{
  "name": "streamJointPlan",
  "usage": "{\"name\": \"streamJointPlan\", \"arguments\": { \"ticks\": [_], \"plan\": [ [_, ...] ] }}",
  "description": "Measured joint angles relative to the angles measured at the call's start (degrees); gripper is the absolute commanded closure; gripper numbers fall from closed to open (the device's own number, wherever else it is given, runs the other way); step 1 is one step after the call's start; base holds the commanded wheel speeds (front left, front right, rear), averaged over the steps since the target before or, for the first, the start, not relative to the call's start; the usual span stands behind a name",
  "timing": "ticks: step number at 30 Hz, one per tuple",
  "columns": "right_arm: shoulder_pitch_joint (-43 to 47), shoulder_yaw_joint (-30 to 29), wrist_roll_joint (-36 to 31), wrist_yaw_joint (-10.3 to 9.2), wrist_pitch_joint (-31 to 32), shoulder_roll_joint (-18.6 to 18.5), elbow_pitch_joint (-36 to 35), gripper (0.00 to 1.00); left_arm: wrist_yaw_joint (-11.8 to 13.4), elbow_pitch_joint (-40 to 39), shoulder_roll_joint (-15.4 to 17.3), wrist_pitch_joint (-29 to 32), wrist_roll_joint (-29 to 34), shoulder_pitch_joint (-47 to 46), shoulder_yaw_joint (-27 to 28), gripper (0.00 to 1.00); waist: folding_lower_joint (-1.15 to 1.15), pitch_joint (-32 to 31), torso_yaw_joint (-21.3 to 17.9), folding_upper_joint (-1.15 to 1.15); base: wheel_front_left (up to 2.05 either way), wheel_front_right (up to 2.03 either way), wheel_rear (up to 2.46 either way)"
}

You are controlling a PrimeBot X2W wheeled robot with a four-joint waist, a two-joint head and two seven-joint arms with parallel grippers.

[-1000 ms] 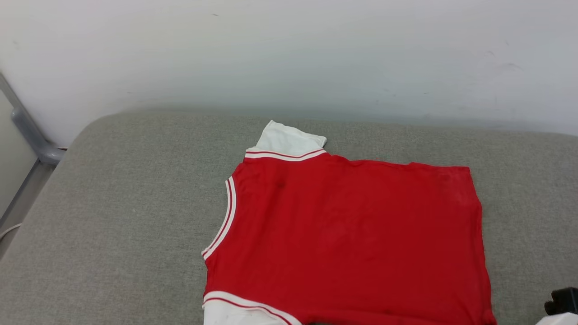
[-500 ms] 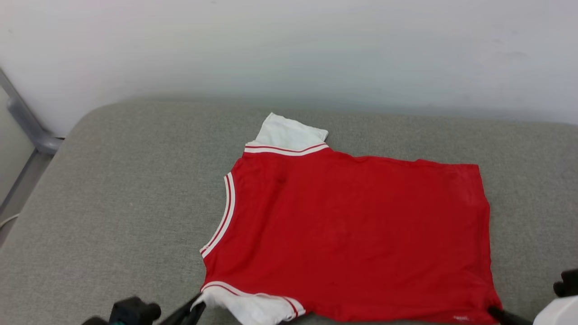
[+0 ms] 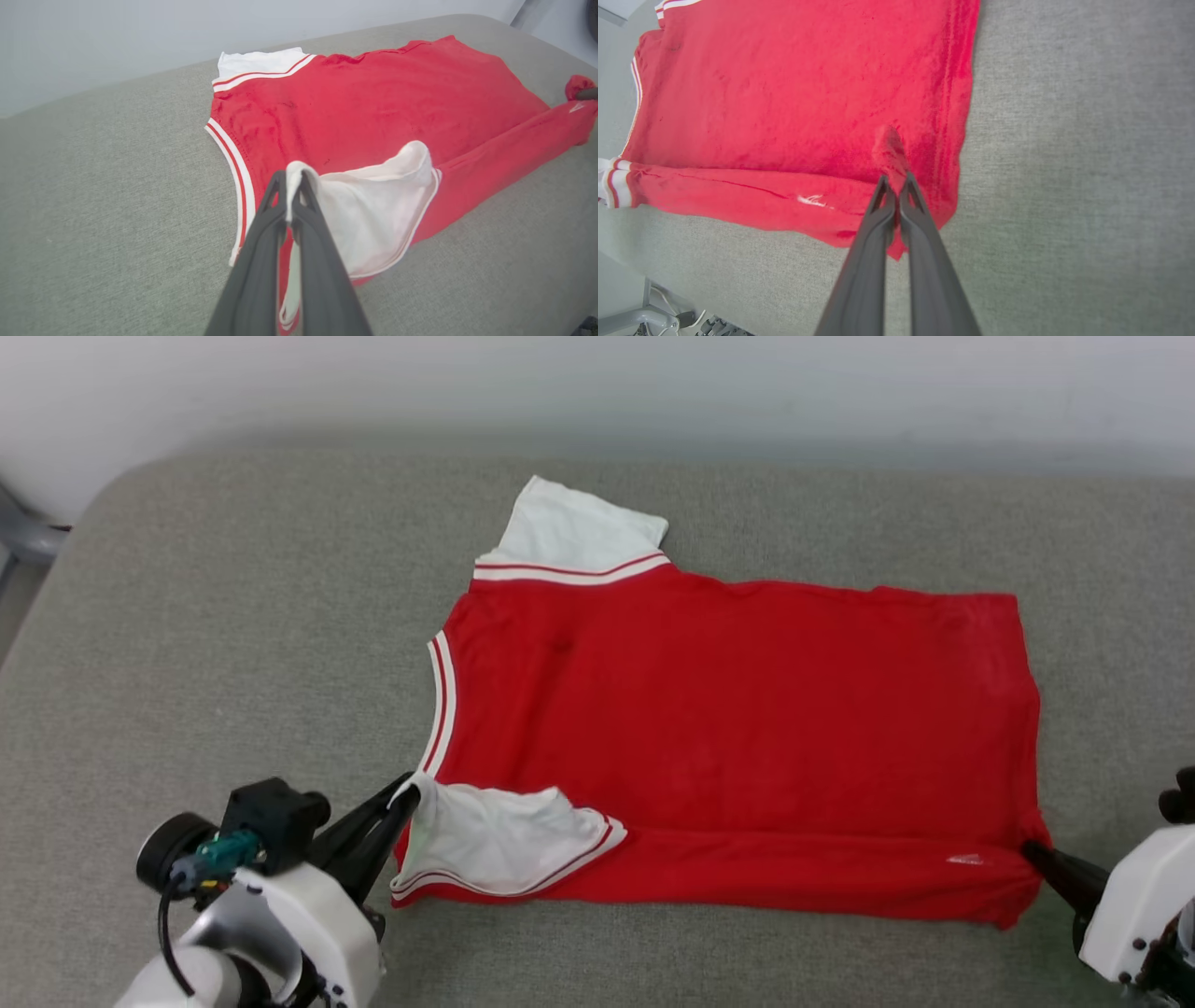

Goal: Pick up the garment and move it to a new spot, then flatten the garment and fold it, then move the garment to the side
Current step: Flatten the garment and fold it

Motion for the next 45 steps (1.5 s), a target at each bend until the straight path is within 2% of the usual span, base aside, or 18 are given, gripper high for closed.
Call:
{"name": "streamJointPlan", "arguments": {
  "ticks": [12,20,21,22,23,29,34,39,45],
  "plan": [
    [-5.6,1.3,-2.6,0.0,-0.5,0.5,4.8,1.0,-1.3,10.7,-0.8,0.0,1.9,-9.3,-2.9,1.0,0.0,5.2,-0.7,0.0,0.0,0.0,0.0],
    [-7.6,2.2,-2.9,0.0,-1.7,0.5,8.0,1.0,-1.6,18.1,-3.6,-1.5,2.0,-13.1,-4.8,1.0,0.0,5.9,-0.6,0.0,0.0,0.0,0.0],
    [-7.7,2.3,-3.0,0.0,-2.2,0.5,8.2,0.37,-1.6,19.2,-4.1,-1.5,1.9,-13.4,-5.0,0.7,0.0,5.8,-0.6,0.0,0.0,0.0,0.0],
    [-7.9,2.2,-3.3,0.01,-2.8,0.6,8.5,0.0,-1.6,20.1,-4.4,-1.6,2.1,-13.7,-5.3,0.05,0.0,5.7,-0.6,0.0,0.0,0.0,0.0],
    [-8.1,2.1,-3.3,0.01,-3.1,0.7,9.0,0.0,-1.5,20.8,-4.6,-2.1,2.2,-14.0,-5.4,0.0,0.0,5.5,-0.6,0.0,0.0,0.0,0.0],
    [-8.7,2.6,-3.0,0.0,-4.5,0.8,9.3,0.0,-0.2,24.3,-7.3,-5.7,0.1,-14.1,-3.6,0.0,-0.01,3.1,-0.7,0.0,0.0,0.0,0.0],
    [-7.9,4.0,-3.9,0.0,-7.9,-0.1,7.1,0.0,2.4,24.8,-8.3,-9.4,-2.5,-12.4,-0.3,0.0,-0.01,0.2,-0.6,0.0,0.0,0.0,0.0],
    [-4.8,5.3,-6.0,0.0,-11.4,-0.5,3.9,0.0,5.6,22.1,-9.2,-12.1,-4.7,-8.6,2.7,0.0,-0.02,-2.9,-0.5,0.0,0.0,0.0,0.0],
    [0.4,5.2,-11.2,0.0,-13.6,-0.5,0.9,0.0,9.7,14.8,-9.8,-12.4,-5.3,-2.0,3.0,0.0,-0.02,-5.7,-0.4,0.0,0.0,0.0,0.0]
  ]
}}
